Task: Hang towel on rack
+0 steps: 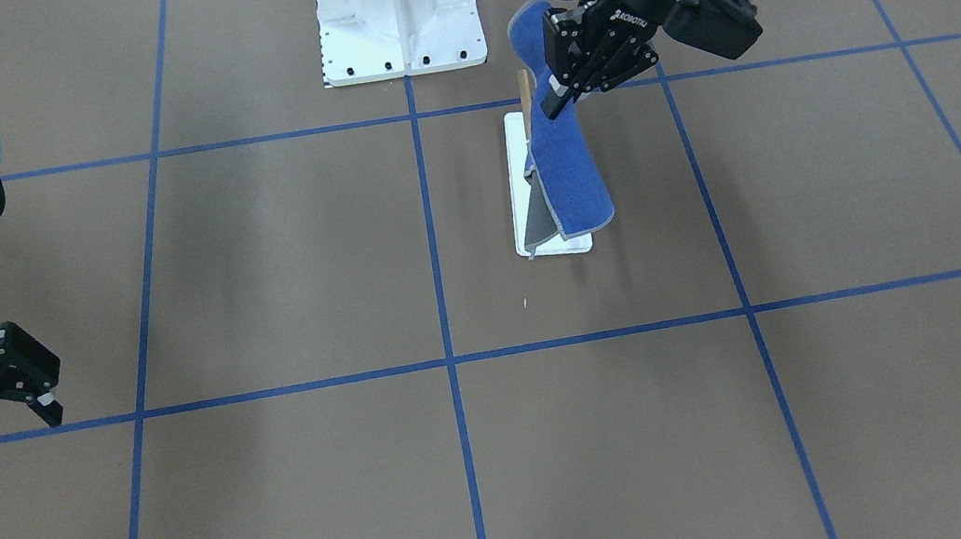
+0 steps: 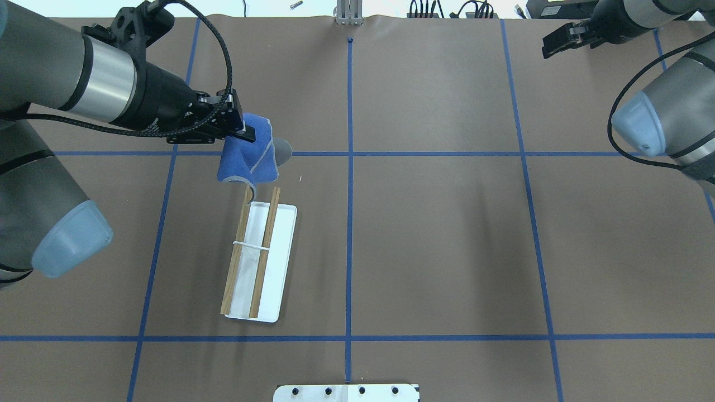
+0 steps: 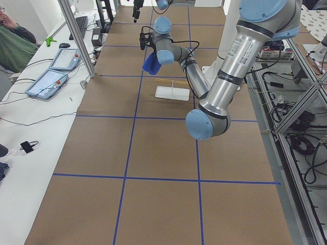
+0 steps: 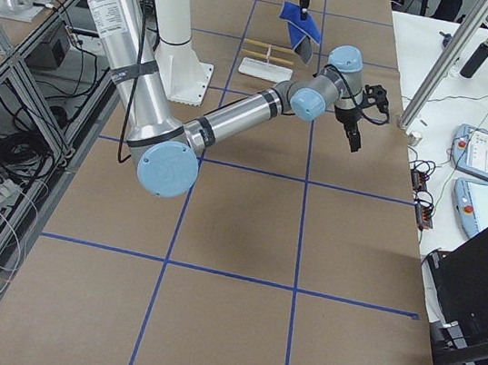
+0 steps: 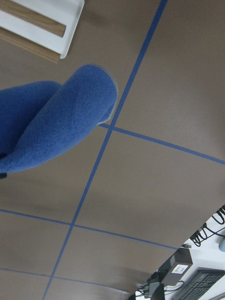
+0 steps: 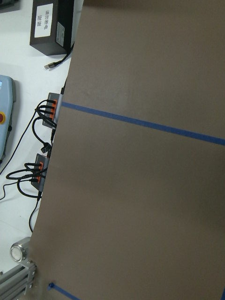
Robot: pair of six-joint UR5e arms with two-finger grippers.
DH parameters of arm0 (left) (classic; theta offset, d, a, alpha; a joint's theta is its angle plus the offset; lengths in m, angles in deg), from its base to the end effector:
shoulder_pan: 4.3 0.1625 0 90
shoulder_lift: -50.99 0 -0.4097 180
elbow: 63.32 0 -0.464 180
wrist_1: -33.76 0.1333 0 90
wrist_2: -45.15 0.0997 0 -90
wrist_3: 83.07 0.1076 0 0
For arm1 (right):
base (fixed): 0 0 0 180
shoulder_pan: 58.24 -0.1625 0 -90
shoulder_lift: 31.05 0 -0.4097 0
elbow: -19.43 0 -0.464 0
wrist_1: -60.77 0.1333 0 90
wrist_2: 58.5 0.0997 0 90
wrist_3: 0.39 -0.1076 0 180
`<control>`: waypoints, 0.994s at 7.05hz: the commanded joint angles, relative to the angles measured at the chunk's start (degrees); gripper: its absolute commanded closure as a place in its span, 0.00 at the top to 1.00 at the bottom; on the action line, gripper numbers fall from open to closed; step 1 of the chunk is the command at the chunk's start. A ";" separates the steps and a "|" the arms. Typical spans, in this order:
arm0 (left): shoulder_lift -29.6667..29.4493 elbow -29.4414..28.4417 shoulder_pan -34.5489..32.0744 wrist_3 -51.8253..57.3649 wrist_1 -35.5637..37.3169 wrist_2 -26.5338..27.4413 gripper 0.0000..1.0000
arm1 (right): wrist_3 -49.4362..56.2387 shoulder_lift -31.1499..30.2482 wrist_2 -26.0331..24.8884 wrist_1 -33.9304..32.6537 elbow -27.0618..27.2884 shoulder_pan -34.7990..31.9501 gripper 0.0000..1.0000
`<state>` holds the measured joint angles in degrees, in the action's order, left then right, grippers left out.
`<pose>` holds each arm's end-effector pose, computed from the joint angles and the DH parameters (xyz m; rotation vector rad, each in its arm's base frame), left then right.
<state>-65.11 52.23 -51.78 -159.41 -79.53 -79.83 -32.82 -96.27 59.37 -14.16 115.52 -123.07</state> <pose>0.3387 -0.4753 0.0932 0.1941 1.3430 -0.0979 -0.2259 -0.6758 0.2909 0.4662 -0.7803 -0.0771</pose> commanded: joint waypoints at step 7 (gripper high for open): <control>5.00 -1.72 6.58 72.02 0.44 7.45 0.00 | 5.10 -0.78 3.24 -0.22 -3.37 -5.91 1.00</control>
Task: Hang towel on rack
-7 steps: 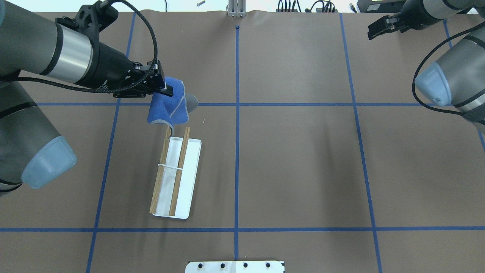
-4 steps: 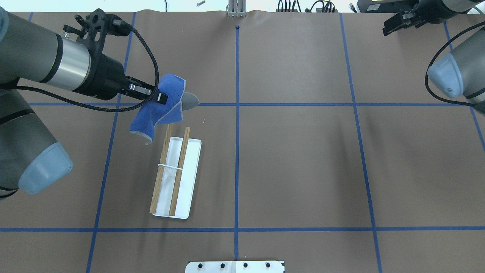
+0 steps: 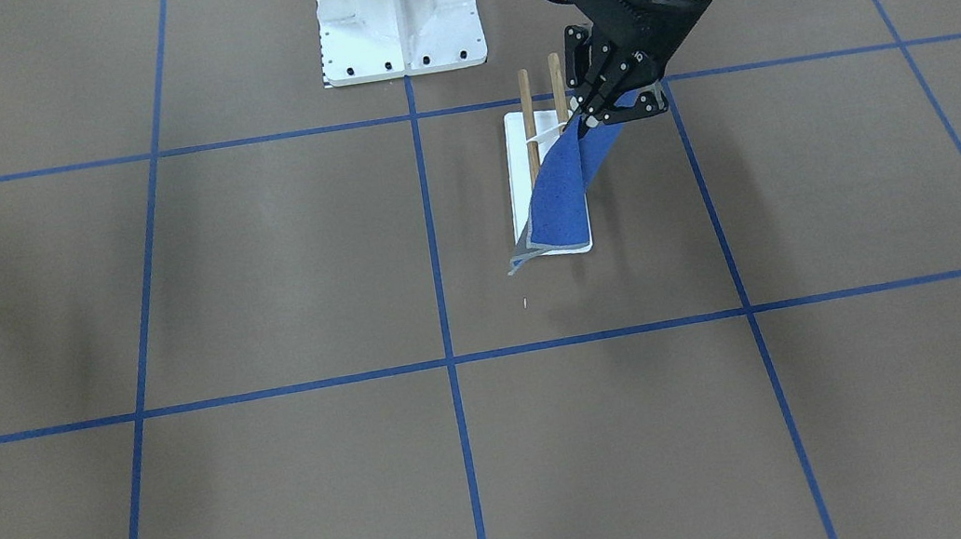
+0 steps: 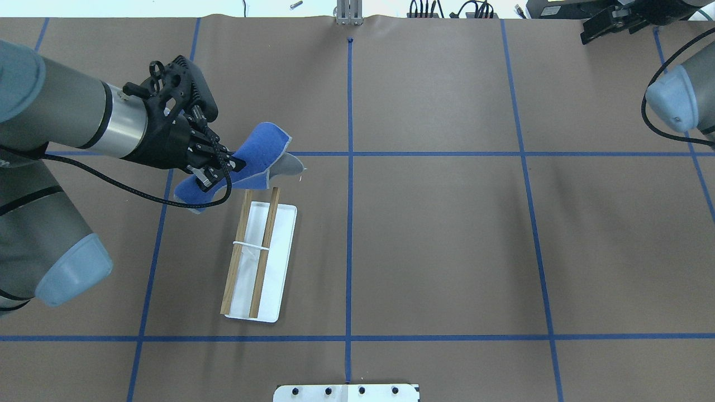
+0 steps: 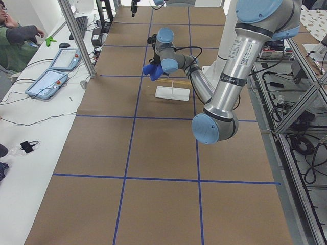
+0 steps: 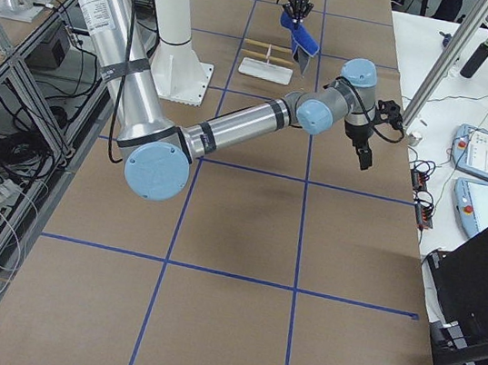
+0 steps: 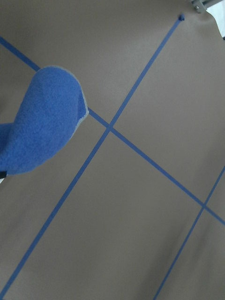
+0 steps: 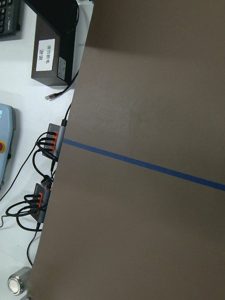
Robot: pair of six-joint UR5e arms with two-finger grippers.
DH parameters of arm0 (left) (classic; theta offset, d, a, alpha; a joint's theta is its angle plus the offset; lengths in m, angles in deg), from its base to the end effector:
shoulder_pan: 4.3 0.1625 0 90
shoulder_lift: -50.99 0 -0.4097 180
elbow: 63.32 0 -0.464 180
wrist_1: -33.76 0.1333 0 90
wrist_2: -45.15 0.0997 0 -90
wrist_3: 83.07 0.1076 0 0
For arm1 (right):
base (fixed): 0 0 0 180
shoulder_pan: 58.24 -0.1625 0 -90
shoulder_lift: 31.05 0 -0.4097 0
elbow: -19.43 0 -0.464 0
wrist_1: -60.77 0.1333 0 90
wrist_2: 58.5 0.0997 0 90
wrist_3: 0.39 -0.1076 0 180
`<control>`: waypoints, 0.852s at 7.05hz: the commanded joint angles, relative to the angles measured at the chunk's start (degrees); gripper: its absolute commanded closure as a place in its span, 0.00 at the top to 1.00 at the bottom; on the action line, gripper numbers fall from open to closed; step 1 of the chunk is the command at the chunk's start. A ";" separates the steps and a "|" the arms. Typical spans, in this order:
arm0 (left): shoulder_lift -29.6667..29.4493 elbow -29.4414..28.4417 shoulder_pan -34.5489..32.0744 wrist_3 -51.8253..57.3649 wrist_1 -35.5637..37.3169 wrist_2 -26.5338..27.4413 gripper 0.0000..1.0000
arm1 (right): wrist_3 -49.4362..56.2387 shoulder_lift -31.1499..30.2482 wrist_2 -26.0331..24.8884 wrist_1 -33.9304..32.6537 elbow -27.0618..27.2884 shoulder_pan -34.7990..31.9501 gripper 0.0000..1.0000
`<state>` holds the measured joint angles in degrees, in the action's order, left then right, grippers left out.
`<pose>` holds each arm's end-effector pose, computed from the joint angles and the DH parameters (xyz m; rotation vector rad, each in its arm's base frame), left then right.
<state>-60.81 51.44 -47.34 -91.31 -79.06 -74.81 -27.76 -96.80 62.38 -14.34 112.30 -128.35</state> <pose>0.3795 -0.4633 0.1455 0.8658 0.9867 0.8955 -0.1706 -0.7009 0.3264 0.4483 -0.7567 -0.0755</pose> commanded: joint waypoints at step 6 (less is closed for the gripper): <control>8.09 -1.65 6.91 4.98 -5.92 7.03 0.14 | 3.82 -1.84 1.73 -0.03 -2.17 -3.98 1.00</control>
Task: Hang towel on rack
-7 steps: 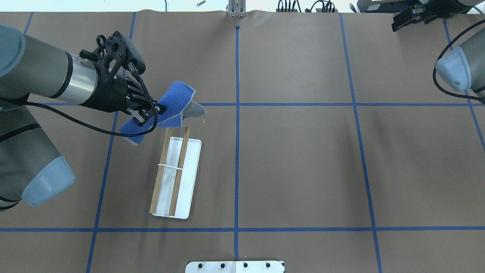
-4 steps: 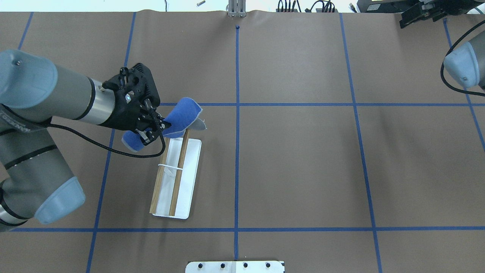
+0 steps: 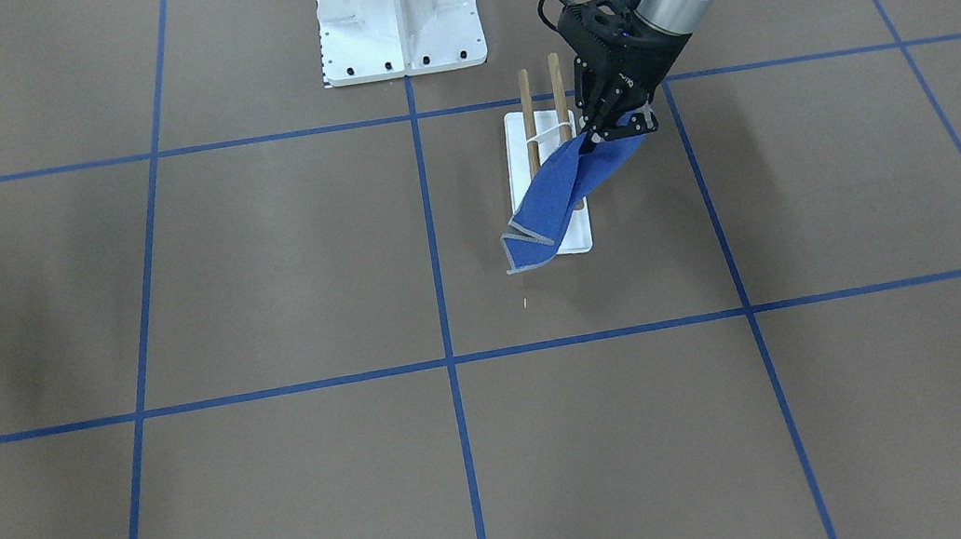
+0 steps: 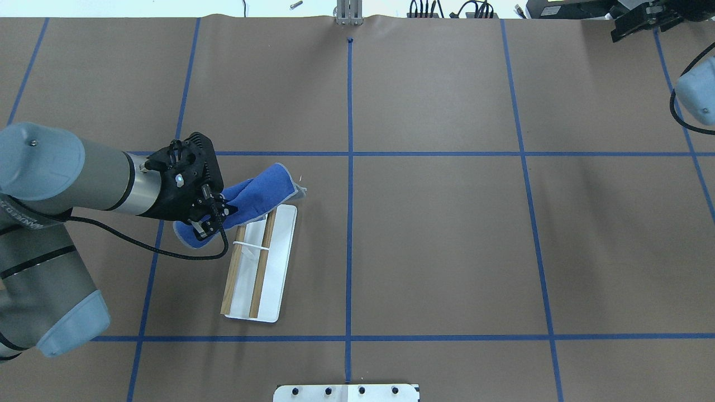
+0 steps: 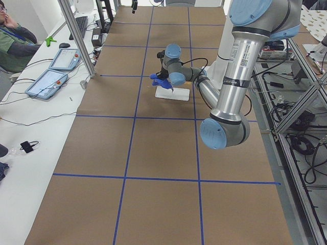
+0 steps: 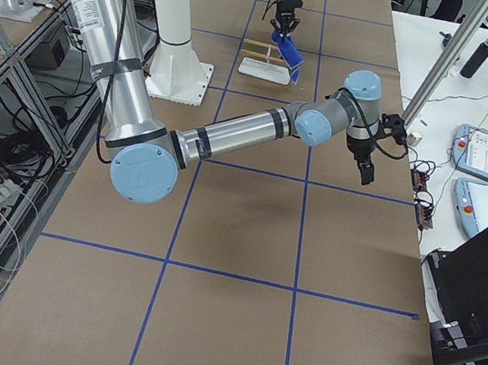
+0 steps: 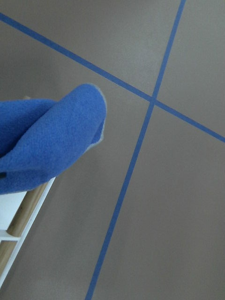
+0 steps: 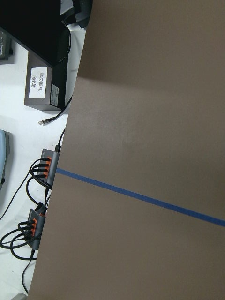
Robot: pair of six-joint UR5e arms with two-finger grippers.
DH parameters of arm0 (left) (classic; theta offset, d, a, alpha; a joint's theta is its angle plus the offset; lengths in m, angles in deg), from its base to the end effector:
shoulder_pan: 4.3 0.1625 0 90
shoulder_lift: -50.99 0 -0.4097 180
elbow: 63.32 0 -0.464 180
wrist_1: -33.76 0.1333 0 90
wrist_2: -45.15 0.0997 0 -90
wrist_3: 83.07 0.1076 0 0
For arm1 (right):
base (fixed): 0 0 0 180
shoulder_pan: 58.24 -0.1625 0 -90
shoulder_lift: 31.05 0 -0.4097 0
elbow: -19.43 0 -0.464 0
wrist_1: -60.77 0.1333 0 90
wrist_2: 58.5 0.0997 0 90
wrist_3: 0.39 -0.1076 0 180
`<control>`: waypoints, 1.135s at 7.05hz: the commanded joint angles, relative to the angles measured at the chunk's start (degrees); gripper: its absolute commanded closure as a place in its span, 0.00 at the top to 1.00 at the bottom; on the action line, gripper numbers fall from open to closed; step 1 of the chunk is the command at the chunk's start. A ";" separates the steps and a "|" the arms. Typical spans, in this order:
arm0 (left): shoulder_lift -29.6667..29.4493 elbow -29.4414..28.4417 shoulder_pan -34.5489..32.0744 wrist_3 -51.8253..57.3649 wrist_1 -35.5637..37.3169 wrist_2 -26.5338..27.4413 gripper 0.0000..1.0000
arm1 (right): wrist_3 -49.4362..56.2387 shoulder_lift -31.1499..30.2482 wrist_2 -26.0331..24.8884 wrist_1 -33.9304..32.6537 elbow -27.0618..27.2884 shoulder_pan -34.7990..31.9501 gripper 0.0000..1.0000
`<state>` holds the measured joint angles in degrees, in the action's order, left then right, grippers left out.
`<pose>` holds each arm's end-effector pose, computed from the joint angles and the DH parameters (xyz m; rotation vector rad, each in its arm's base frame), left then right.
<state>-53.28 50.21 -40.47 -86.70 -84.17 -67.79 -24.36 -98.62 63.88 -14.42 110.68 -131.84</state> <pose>0.4296 -0.4272 0.2250 0.8601 0.8958 0.9957 -0.1295 -0.7081 0.3639 0.4253 -0.7346 -0.0657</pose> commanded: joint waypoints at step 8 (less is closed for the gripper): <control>-8.22 -11.81 -24.26 1.34 11.83 -12.47 0.98 | 4.88 -0.10 5.93 -1.17 -5.26 -5.56 1.00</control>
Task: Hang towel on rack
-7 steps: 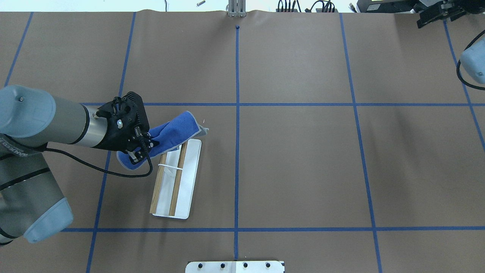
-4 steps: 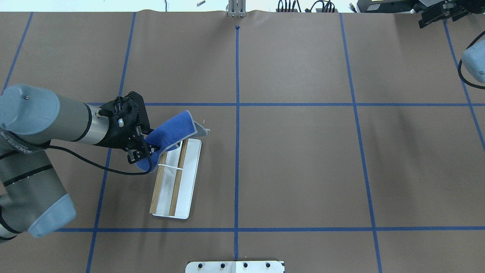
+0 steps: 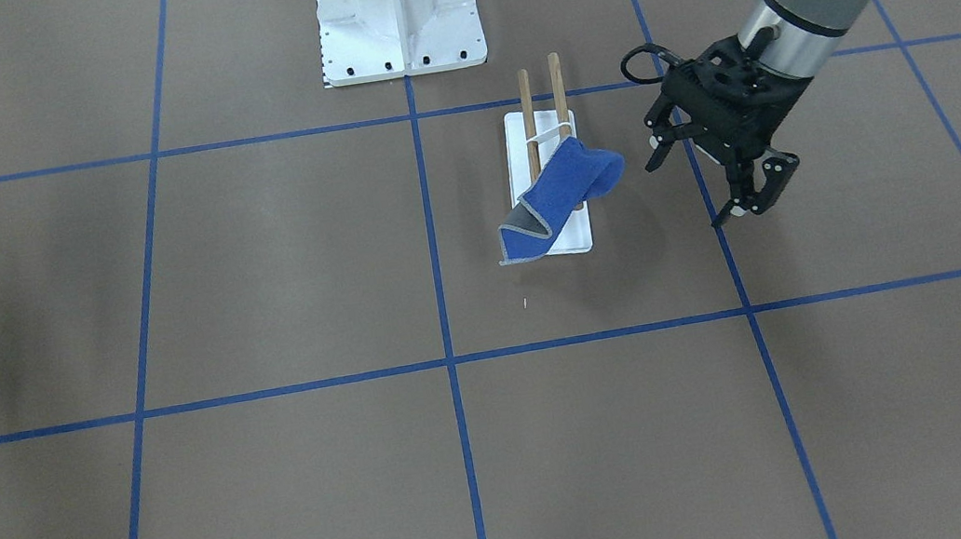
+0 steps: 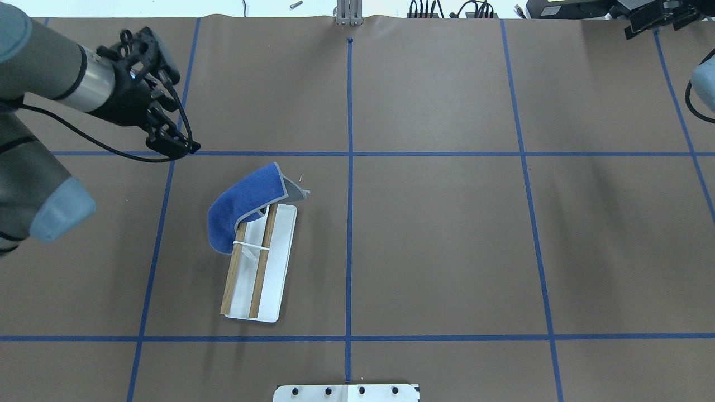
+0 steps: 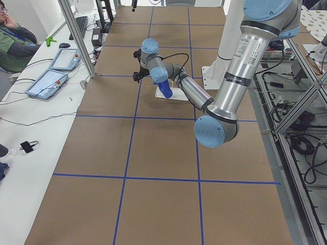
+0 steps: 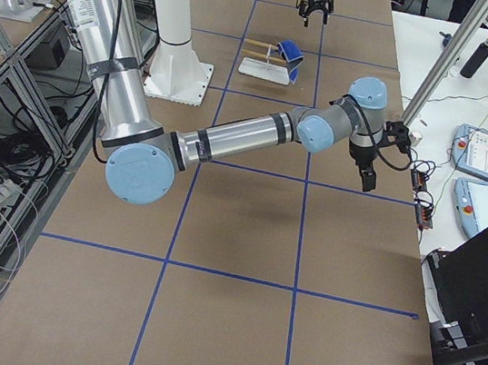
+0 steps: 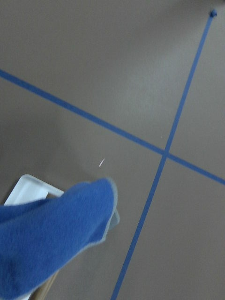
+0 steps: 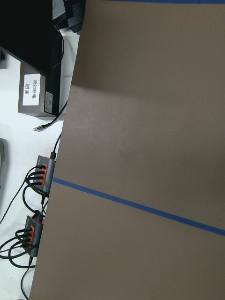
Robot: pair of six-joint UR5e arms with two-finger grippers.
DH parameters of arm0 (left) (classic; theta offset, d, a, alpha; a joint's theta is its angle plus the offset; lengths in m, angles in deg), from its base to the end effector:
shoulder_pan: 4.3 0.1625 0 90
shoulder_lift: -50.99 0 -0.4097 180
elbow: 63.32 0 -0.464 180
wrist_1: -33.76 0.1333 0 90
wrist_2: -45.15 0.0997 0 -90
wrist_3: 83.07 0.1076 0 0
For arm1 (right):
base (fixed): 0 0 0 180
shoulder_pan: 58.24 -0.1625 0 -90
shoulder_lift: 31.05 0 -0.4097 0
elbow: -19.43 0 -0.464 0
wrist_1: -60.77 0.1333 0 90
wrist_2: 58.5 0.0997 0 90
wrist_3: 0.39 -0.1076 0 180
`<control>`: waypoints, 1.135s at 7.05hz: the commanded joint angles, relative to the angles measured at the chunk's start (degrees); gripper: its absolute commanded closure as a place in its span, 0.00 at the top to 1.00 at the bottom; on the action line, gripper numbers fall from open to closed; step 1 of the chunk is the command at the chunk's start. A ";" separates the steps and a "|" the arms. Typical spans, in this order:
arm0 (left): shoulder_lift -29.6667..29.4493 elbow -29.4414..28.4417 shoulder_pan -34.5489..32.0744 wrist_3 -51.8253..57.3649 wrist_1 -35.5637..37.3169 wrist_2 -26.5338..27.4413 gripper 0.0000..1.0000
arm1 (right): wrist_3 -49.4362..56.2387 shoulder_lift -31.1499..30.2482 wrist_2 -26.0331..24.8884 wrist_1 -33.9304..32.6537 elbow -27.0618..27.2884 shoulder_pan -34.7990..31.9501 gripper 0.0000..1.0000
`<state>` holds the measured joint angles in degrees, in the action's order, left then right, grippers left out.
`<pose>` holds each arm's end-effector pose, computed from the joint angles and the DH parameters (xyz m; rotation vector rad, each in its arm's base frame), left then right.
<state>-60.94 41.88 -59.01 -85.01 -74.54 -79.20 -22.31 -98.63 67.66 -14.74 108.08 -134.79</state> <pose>0.3178 -0.5747 0.2308 0.7321 0.8447 0.8115 -0.0998 -0.7173 0.3871 0.3852 -0.7626 -0.0570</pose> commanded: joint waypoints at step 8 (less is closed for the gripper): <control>10.57 -18.02 -35.71 12.93 19.53 -11.64 0.98 | 24.29 -10.63 1.11 -9.92 -7.70 -11.34 1.00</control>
<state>-52.82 25.26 -90.80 -72.27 -55.06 -83.98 1.65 -106.63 68.93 -25.04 100.24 -145.99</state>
